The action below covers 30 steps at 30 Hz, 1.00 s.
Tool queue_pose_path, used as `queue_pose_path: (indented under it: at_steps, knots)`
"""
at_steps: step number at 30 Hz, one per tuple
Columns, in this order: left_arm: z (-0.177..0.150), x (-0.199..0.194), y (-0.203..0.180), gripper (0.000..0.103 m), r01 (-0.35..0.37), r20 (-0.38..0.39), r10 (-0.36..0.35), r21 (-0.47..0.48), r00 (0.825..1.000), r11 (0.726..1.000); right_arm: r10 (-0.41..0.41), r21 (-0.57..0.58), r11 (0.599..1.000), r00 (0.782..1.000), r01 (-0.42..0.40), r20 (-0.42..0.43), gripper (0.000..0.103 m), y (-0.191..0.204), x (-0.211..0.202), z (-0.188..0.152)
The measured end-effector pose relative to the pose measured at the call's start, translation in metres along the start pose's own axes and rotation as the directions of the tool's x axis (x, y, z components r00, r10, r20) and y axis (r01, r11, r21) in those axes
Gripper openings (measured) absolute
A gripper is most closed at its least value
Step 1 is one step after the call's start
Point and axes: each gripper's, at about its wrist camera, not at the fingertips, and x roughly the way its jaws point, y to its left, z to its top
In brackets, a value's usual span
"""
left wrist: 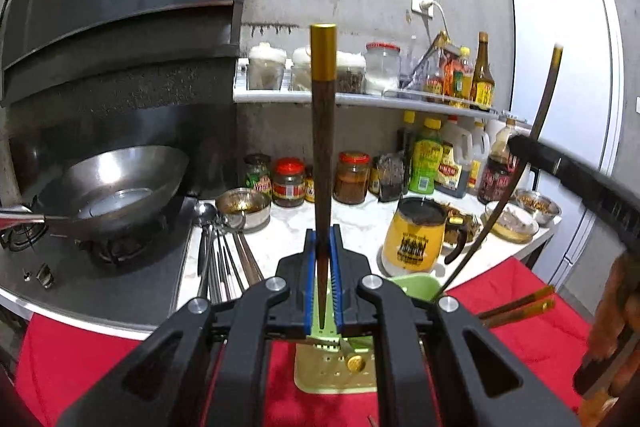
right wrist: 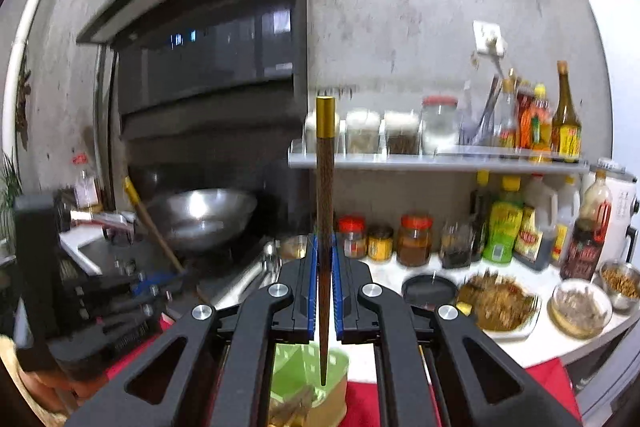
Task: Organize utensils
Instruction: 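Carry both upright chopsticks over the green holder and lower them in, then open both grippers to release the chopsticks into the green holder, then move both open grippers back down toward the last chopsticks on the cloth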
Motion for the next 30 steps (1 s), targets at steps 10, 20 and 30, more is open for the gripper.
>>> queue_pose_path:
  at_steps: [10,20,30]
  knots:
    - [0.014,-0.025,0.001,0.036,0.001,0.046,-0.001,-0.007,0.999,1.0,-0.005,0.035,0.999,0.999,0.007,-0.04,0.045,-0.01,-0.015,-0.005]
    - [-0.012,-0.111,-0.007,0.045,-0.109,0.059,0.108,0.018,0.992,0.994,-0.059,-0.009,0.998,0.996,0.058,-0.06,0.045,-0.009,-0.103,-0.029]
    - [-0.142,-0.135,-0.009,0.045,-0.119,-0.204,0.115,-0.009,0.972,0.993,-0.017,0.024,0.999,0.952,0.025,-0.306,0.045,0.01,-0.14,-0.154]
